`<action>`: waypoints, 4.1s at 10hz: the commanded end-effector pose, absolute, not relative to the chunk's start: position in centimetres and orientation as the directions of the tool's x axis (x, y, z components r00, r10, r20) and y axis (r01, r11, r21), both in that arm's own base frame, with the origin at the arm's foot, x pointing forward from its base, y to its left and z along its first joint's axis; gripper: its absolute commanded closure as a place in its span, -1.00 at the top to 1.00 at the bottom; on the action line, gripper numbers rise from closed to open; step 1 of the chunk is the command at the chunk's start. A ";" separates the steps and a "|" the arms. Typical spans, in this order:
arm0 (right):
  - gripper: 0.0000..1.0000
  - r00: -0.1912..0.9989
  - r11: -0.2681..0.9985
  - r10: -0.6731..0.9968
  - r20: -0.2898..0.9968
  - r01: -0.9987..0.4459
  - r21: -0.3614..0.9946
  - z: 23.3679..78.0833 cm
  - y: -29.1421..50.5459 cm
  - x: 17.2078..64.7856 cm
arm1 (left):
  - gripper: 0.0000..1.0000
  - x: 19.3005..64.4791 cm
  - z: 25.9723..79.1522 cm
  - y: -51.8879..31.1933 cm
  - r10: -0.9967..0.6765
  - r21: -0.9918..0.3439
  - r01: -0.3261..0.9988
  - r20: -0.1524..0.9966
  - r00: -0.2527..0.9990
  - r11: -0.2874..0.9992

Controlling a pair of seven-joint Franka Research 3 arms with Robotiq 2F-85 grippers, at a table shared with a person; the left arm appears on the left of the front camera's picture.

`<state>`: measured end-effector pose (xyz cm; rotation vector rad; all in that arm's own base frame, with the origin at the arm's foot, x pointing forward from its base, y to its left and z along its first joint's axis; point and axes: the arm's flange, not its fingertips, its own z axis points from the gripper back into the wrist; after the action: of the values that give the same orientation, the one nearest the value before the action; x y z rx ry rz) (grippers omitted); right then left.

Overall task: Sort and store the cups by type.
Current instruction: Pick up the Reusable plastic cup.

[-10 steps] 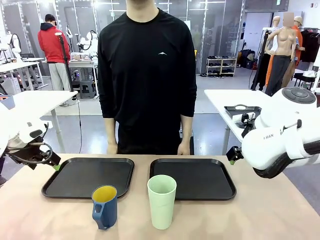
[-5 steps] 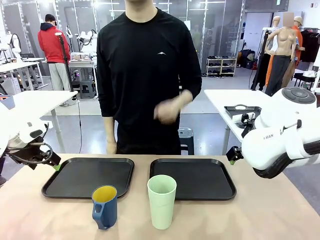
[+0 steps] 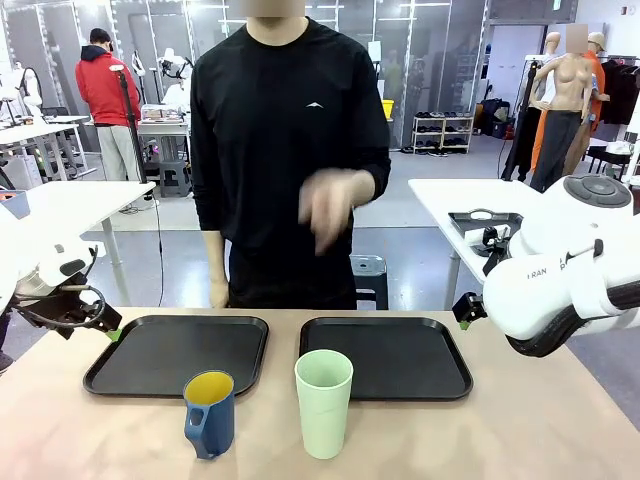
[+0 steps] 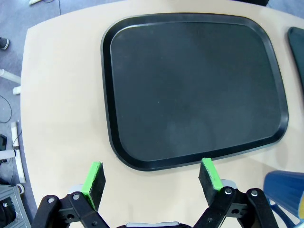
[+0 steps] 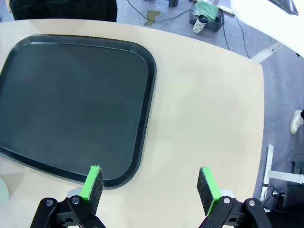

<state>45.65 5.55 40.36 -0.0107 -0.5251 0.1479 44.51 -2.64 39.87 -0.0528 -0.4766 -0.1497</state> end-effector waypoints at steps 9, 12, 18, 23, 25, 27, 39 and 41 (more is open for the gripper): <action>1.00 0.854 0.989 0.145 0.499 -0.140 -0.048 40.3 5.6 45.6 | 1.00 44.5 39.9 -2.5 -0.127 -0.017 0.152 0.461 0.878 0.988; 1.00 0.854 0.989 0.145 0.499 -0.140 -0.048 40.3 5.6 45.6 | 1.00 44.5 39.9 -2.5 -0.127 -0.017 0.152 0.461 0.878 0.988; 1.00 0.778 0.909 0.406 0.480 -0.398 -0.123 40.6 6.3 44.0 | 1.00 44.5 39.9 -2.5 -0.127 -0.017 0.152 0.461 0.878 0.988; 1.00 0.503 0.598 0.778 0.376 -0.776 -0.200 41.4 8.4 39.4 | 1.00 44.5 39.9 -2.5 -0.127 -0.017 0.152 0.461 0.878 0.988; 1.00 0.412 0.493 0.842 0.348 -0.850 -0.188 41.1 8.9 38.6 | 1.00 44.5 39.9 -2.5 -0.127 -0.017 0.152 0.461 0.878 0.988; 1.00 0.333 0.401 0.885 0.325 -0.901 -0.168 41.1 8.4 38.1 | 1.00 44.5 39.9 -2.5 -0.127 -0.017 0.152 0.461 0.878 0.988; 1.00 0.070 0.111 0.954 0.292 -0.986 -0.127 39.7 5.7 39.9 | 1.00 44.5 39.9 -2.5 -0.127 -0.017 0.152 0.461 0.878 0.988; 1.00 0.011 0.054 0.896 0.444 -0.995 -0.083 37.6 5.0 39.1 | 1.00 44.5 39.9 -2.5 -0.127 -0.017 0.152 0.461 0.878 0.988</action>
<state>39.75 6.08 39.54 0.1760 -0.4033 1.4855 44.51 -2.64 39.85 -0.0524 -0.4762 -0.1497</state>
